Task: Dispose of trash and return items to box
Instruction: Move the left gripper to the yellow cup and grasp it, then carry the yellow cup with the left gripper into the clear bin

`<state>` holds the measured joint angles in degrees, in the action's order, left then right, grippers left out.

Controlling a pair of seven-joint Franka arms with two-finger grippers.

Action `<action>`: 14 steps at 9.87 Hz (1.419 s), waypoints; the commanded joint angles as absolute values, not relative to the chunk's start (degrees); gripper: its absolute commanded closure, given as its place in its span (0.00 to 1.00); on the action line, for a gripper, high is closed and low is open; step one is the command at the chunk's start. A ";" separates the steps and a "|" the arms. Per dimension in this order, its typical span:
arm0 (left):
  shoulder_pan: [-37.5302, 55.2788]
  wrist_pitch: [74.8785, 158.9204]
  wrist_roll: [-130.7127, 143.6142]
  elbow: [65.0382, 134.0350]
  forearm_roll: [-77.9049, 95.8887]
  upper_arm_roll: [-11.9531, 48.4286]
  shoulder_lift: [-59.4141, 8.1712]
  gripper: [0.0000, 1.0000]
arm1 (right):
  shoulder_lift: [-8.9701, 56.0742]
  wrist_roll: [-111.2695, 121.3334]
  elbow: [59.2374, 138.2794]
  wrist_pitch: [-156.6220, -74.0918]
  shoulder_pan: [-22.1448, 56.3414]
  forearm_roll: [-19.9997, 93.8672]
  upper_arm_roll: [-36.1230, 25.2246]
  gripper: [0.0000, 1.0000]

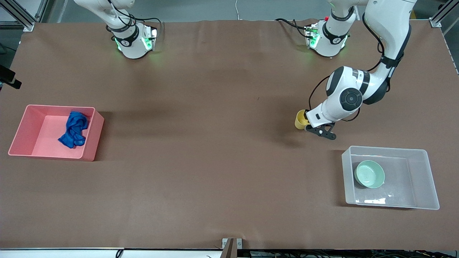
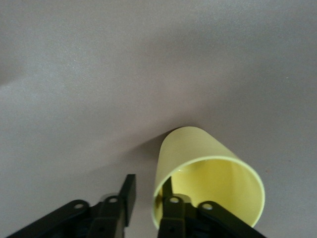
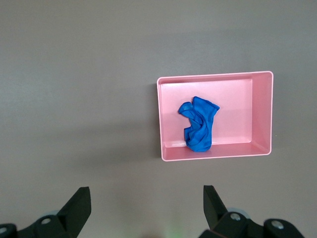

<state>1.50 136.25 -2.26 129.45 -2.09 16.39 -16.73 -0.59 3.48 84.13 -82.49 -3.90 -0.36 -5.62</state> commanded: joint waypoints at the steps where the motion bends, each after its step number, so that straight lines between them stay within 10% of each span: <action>1: 1.41 137.20 0.00 130.78 -3.34 17.58 -17.75 1.00 | -1.93 3.08 85.61 -82.88 -3.69 -0.62 -5.54 0.00; 6: 1.06 133.08 -1.31 127.81 -3.34 17.14 -13.37 1.00 | -1.93 3.08 85.61 -82.88 -3.69 -0.62 -5.54 0.00; 14: 1.06 126.83 -6.57 93.38 -2.47 -0.33 -29.06 1.00 | -1.93 2.99 85.61 -82.88 -3.69 -0.62 -5.54 0.00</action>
